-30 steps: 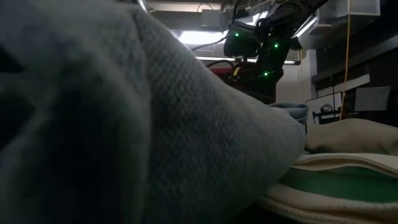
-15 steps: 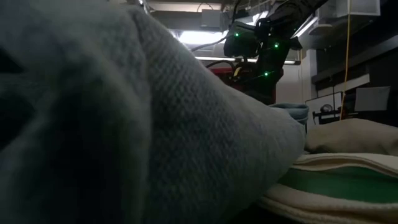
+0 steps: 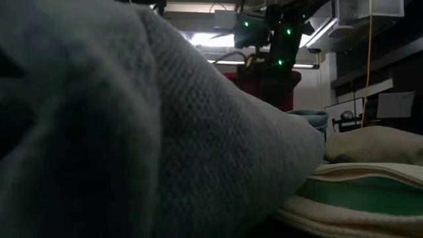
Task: Fold Laundry from Bin
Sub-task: Fold the light blue pants
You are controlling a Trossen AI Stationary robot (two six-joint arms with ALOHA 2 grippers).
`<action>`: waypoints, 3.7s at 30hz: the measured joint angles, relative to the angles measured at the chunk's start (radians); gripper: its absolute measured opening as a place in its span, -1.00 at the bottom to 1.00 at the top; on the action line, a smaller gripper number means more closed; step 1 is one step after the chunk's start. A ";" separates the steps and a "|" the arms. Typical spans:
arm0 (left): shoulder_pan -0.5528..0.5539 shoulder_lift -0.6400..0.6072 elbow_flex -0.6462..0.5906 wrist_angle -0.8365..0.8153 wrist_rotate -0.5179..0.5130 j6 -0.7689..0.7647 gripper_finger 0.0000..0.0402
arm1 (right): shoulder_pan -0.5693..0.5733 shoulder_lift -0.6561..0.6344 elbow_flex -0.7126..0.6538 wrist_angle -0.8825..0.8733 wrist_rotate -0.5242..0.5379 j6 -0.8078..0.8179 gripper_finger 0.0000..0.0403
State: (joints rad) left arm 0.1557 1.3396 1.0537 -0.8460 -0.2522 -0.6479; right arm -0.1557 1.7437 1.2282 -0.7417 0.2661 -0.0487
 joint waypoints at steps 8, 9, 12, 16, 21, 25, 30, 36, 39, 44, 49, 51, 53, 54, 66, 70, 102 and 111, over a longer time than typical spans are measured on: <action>-0.031 0.000 -0.095 0.157 0.001 -0.002 -0.63 | 0.081 0.000 0.036 -0.019 -0.122 0.072 -0.28; -0.031 0.000 -0.119 0.195 0.000 -0.004 -0.64 | 0.096 0.000 0.023 -0.003 -0.122 0.079 -0.28; -0.031 0.000 -0.206 0.326 0.000 -0.004 -0.67 | 0.132 0.000 -0.030 0.048 -0.120 0.115 -0.28; -0.029 0.000 -0.304 0.417 -0.024 -0.004 -0.72 | 0.164 0.000 -0.112 0.114 -0.119 0.127 -0.28; -0.029 0.000 -0.402 0.424 -0.066 -0.032 -0.77 | 0.169 0.000 -0.201 0.162 -0.118 0.181 -0.28; -0.029 0.000 -0.468 0.468 -0.111 -0.052 -0.80 | 0.168 0.000 -0.259 0.225 -0.117 0.183 -0.28; -0.029 0.000 -0.490 0.477 -0.128 -0.052 -0.83 | 0.168 -0.004 -0.278 0.242 -0.113 0.183 -0.28; -0.029 -0.036 -0.409 0.457 -0.113 -0.040 -0.88 | 0.168 -0.022 -0.219 0.163 -0.081 0.174 -0.28; -0.029 -0.057 -0.351 0.424 -0.081 0.013 -0.90 | 0.168 -0.044 -0.173 0.123 -0.075 0.175 -0.28; -0.047 -0.075 -0.266 0.408 0.039 0.030 -0.92 | 0.182 -0.072 -0.133 0.106 -0.096 0.193 -0.28; -0.113 -0.074 -0.245 0.407 0.117 0.030 -0.92 | 0.238 -0.080 -0.128 0.134 -0.153 0.225 -0.28; -0.147 -0.070 -0.250 0.407 0.116 0.029 -0.92 | 0.269 -0.080 -0.128 0.141 -0.154 0.226 -0.28; -0.182 -0.067 -0.269 0.404 0.116 0.023 -0.92 | 0.300 -0.078 -0.131 0.160 -0.153 0.227 -0.28; -0.198 -0.067 -0.281 0.402 0.115 0.010 -0.92 | 0.315 -0.077 -0.136 0.165 -0.152 0.228 -0.28; -0.322 -0.067 -0.502 0.418 0.022 -0.161 -0.93 | 0.405 -0.077 -0.322 0.415 -0.120 0.319 -0.28; -0.320 -0.068 -0.576 0.468 -0.009 -0.182 -0.93 | 0.396 -0.077 -0.397 0.487 -0.108 0.342 -0.28; -0.534 -0.135 -0.327 0.399 0.072 -0.234 -0.92 | 0.443 -0.143 -0.241 0.402 -0.213 0.354 -0.28; -0.602 0.000 -0.327 0.431 -0.031 -0.236 -0.92 | 0.503 -0.107 -0.241 0.412 -0.161 0.354 -0.28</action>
State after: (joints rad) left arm -0.4461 1.3393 0.7265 -0.4146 -0.2830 -0.8841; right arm 0.3474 1.6364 0.9871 -0.3295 0.1047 0.3054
